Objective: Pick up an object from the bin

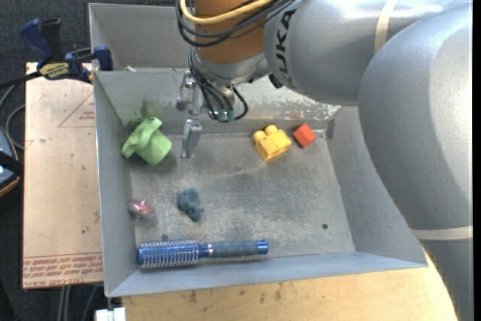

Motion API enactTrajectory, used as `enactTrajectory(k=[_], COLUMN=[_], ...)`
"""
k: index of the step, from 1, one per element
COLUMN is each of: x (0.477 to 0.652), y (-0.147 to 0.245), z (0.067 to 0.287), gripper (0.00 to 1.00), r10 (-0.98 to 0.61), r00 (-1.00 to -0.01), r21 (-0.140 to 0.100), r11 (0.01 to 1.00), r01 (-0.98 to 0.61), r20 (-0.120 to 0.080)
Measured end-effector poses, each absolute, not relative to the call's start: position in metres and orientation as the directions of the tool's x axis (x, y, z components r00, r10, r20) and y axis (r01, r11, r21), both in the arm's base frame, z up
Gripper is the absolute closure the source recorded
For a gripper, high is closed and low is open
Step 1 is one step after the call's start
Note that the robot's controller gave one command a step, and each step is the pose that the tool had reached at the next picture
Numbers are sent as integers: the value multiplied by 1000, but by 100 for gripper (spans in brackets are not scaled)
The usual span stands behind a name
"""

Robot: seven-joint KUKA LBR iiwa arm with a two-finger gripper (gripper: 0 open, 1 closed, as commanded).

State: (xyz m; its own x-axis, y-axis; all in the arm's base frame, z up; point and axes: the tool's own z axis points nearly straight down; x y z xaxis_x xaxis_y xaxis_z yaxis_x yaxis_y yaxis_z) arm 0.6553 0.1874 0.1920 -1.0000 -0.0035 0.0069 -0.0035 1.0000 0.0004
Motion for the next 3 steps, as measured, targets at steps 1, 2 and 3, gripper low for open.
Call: enactTrajectory(k=[1,2,3], x=[652,654,636], y=[236,234,238], z=[95,99,260], gripper=[0,100,100], r10=[-225,-222,-204], r00=[-974,-975,-979], r21=[1,2,3], r11=[974,975,979], r01=[-225,-222,-204], r20=[4,-2,-12])
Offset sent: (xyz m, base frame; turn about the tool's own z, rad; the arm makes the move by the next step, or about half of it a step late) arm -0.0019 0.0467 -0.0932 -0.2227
